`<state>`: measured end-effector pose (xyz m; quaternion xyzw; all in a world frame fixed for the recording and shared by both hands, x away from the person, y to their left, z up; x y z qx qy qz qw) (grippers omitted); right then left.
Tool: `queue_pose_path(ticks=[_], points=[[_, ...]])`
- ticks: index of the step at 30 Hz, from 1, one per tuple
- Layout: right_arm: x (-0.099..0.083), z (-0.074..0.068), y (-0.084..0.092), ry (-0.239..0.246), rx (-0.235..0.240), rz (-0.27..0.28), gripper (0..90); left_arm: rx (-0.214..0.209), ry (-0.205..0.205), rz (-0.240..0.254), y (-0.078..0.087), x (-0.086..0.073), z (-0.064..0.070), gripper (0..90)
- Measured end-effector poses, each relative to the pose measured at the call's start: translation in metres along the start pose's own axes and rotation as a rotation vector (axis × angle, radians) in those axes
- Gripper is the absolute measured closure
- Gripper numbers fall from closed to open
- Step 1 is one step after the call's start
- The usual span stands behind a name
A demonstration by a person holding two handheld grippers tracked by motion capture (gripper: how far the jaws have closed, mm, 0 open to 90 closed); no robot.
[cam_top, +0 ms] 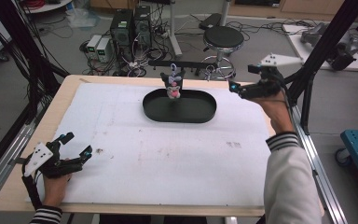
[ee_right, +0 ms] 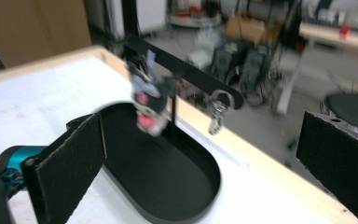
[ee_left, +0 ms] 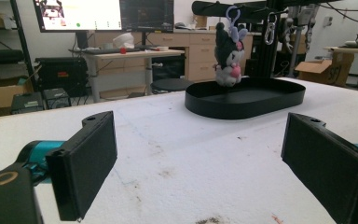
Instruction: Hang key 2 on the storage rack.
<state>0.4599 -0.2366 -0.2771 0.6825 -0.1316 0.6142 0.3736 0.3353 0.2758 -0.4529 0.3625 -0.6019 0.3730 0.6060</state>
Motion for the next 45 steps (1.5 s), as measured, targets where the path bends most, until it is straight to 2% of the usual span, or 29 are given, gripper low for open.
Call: queue_pose_path(ticks=[2, 4, 6, 7, 10, 12, 14, 15, 17, 23, 28, 31, 34, 36, 39, 43, 45], points=[[-0.007, -0.015, 0.012, 0.023, 0.008, 0.054, 0.6, 0.0, 0.0, -0.001, 0.0, 0.0, 0.0, 10.8], [-0.017, -0.029, 0.021, 0.031, 0.015, 0.085, 0.6, 0.0, -0.001, -0.001, 0.0, 0.0, 0.0, 10.7], [-0.031, -0.04, 0.029, 0.049, 0.002, 0.105, 0.6, -0.003, -0.006, -0.001, 0.0, 0.0, 0.0, 10.8], [-0.038, -0.046, 0.032, 0.042, -0.002, 0.117, 0.6, -0.002, -0.008, 0.001, 0.001, 0.0, 0.001, 10.8], [-0.061, -0.063, 0.04, 0.07, -0.018, 0.182, 0.6, -0.002, -0.009, 0.007, 0.001, 0.0, 0.0, 10.8], [-0.078, -0.074, 0.044, 0.049, -0.016, 0.23, 0.6, -0.002, -0.006, 0.007, 0.001, 0.0, 0.001, 10.7], [-0.093, -0.084, 0.047, 0.053, -0.027, 0.229, 0.6, -0.001, -0.004, 0.011, 0.001, 0.0, 0.001, 10.7], [-0.099, -0.089, 0.048, 0.078, -0.041, 0.26, 0.6, -0.002, -0.006, 0.009, 0.001, 0.0, 0.001, 10.8], [-0.112, -0.096, 0.05, 0.072, -0.043, 0.273, 0.6, -0.003, -0.009, 0.008, 0.001, 0.0, 0.001, 10.8], [-0.15, -0.1, 0.049, 0.033, -0.081, 0.314, 0.6, -0.001, -0.01, 0.012, 0.001, 0.001, 0.001, 10.8], [-0.17, -0.095, 0.045, -0.011, -0.11, 0.353, 0.6, -0.002, -0.01, 0.011, 0.001, 0.0, 0.001, 10.8], [-0.18, -0.094, 0.037, -0.028, -0.108, 0.348, 0.5, -0.001, -0.012, 0.011, 0.001, 0.0, 0.001, 10.8], [-0.189, -0.095, 0.029, -0.063, -0.084, 0.328, 0.5, -0.001, -0.016, 0.013, 0.002, 0.0, 0.001, 10.8], [-0.197, -0.095, 0.024, -0.067, -0.081, 0.304, 0.5, -0.002, -0.014, 0.013, 0.002, 0.0, 0.001, 10.8], [-0.196, -0.096, 0.024, -0.053, -0.08, 0.304, 0.6, 0.0, -0.011, 0.011, 0.001, 0.0, 0.001, 10.8], [-0.197, -0.096, 0.024, -0.067, -0.08, 0.305, 0.6, -0.001, -0.011, 0.013, 0.001, 0.0, 0.001, 10.8], [-0.196, -0.097, 0.023, -0.054, -0.083, 0.303, 0.6, 0.0, -0.011, 0.012, 0.001, 0.0, 0.001, 10.8]])
Point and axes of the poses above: each handheld gripper's, and its own axes: y roughly backward along the jaws, x roughly out of its top, z roughly to its right, the point moved 8 cm from there along -y, roughly forward along the jaws, and after that the axes turned 5 degrees about x, right-handed, at the moved point
